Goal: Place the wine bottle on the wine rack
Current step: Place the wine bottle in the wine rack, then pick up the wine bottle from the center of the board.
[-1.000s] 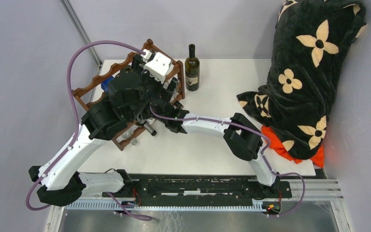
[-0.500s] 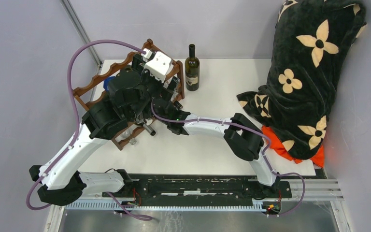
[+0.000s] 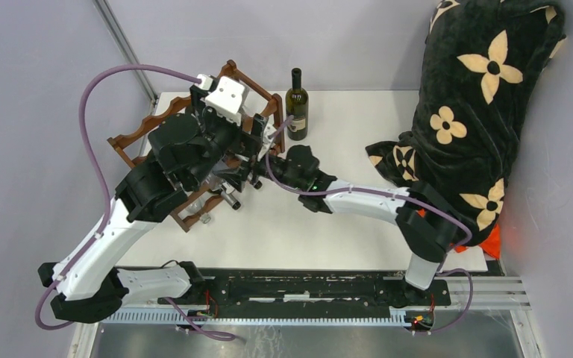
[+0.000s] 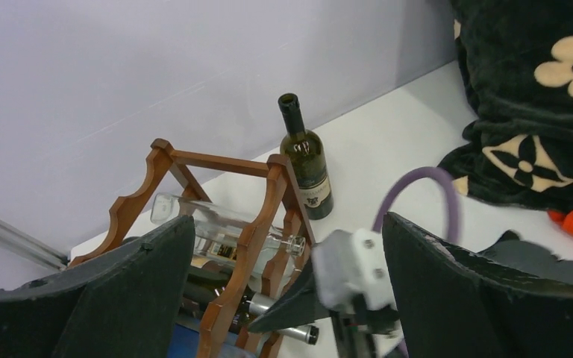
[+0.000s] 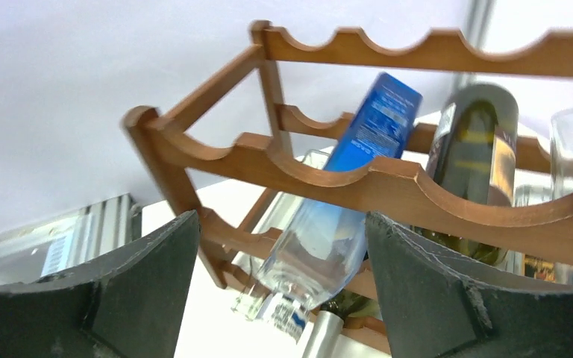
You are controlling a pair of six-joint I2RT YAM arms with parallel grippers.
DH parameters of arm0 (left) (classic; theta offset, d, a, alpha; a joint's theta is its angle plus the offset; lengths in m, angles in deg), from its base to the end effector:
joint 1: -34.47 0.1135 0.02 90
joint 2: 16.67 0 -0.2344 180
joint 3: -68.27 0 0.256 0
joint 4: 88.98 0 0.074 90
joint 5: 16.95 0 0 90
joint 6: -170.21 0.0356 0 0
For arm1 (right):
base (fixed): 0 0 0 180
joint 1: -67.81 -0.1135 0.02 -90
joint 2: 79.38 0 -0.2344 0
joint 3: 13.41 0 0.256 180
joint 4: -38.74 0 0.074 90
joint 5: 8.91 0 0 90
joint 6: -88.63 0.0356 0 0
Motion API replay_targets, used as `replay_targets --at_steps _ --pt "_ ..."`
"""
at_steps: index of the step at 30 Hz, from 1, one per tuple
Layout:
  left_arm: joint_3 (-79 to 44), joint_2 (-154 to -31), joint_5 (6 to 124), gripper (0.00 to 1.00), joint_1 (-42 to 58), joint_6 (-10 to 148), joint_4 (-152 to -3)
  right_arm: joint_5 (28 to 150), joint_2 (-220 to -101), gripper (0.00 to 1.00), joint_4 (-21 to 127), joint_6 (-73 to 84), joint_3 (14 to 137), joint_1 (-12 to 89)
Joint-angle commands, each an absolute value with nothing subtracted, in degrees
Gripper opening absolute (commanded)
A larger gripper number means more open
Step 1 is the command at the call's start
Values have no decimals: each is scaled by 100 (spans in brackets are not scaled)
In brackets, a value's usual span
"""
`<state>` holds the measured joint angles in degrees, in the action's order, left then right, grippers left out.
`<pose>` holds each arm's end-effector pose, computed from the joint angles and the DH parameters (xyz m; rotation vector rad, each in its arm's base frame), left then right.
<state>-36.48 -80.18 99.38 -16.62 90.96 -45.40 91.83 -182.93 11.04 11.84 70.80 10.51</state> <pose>0.1466 -0.1564 0.4877 0.5046 1.5291 -0.1751 0.2236 0.3606 0.2724 -0.7244 1.3479 1.1334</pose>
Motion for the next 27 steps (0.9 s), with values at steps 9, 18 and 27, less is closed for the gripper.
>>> replay_targets --at_steps 9,18,27 --pt "-3190 -7595 9755 100 -1650 8483 -5902 11562 -16332 94 927 -961 5454 2109" --pt "-2815 -7730 9684 100 -1650 8353 -6357 11503 -15918 98 1774 -1309 5481 3327" --pt "-2548 -8042 9690 100 -1650 8144 -6604 11428 -16680 98 2160 -1397 6458 4350"
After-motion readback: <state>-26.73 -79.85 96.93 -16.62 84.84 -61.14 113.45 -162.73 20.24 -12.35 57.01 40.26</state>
